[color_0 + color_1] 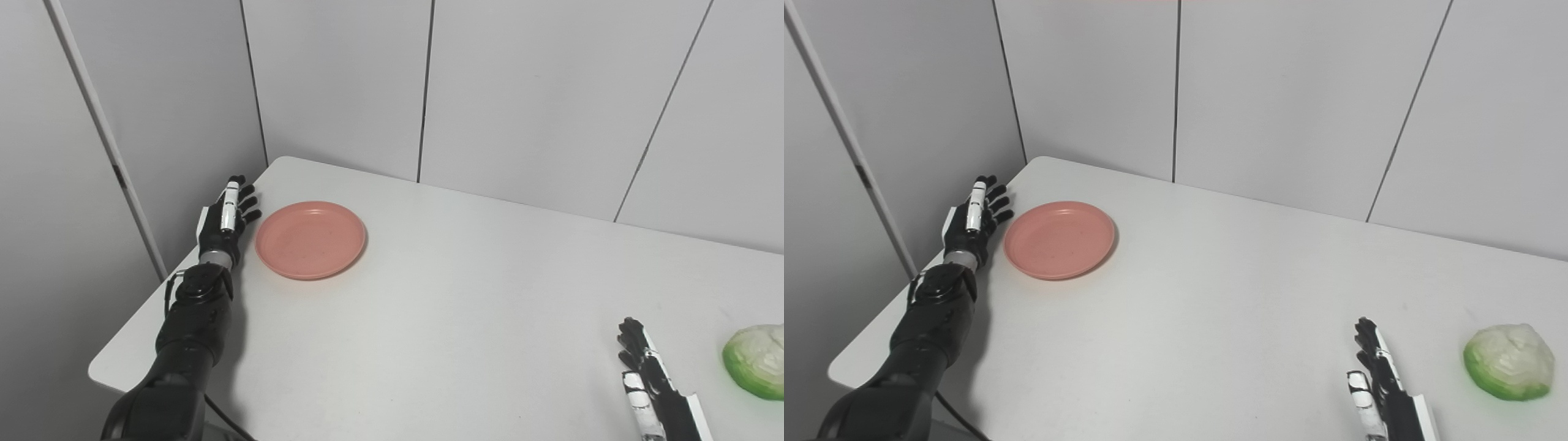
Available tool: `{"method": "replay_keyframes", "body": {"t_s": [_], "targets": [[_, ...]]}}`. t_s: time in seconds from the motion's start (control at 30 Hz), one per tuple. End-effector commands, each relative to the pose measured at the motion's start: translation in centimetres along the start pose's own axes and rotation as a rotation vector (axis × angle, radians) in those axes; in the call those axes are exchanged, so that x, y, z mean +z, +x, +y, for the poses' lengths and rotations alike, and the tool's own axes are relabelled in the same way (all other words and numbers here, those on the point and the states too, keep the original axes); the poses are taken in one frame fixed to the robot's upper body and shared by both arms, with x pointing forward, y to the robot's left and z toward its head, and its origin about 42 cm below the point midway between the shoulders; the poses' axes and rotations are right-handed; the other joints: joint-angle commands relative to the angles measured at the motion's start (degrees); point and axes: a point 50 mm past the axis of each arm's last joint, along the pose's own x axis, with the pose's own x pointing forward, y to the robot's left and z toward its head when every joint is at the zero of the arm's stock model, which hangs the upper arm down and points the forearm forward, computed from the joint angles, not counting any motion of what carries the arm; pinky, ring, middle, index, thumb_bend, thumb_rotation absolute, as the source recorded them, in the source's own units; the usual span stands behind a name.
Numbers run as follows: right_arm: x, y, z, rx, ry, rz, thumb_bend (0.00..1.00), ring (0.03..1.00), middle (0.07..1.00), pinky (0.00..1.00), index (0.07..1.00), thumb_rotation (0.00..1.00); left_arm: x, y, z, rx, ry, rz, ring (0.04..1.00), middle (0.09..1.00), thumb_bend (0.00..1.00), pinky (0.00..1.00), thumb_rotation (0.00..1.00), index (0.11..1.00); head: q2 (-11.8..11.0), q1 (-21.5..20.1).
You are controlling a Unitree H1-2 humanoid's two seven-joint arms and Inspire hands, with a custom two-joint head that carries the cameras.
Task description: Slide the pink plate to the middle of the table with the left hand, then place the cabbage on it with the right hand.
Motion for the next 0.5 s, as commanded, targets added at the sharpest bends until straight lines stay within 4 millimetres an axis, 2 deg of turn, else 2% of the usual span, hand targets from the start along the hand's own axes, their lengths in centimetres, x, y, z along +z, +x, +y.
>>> {"method": "replay_keyframes", "body": {"t_s": [0.0,0.47], "targets": [[-1.4,-0.8,-0.5,-0.013,-0.003,0.074,0.26,0.953,0.954,0.95,0.953,1.00,0.5,0.7,-0.9,-0.039,-0.005,0.013,0.891,0.897,0.41,0.86,1.00,0.897,0.11,-0.05],[-1.3,-0.8,-0.4,-0.006,-0.024,0.069,0.25,0.950,0.951,0.94,0.947,1.00,-1.9,0.0,-3.9,-0.129,-0.002,0.077,0.888,0.892,0.38,0.87,1.00,0.882,0.70,-0.64]]}}
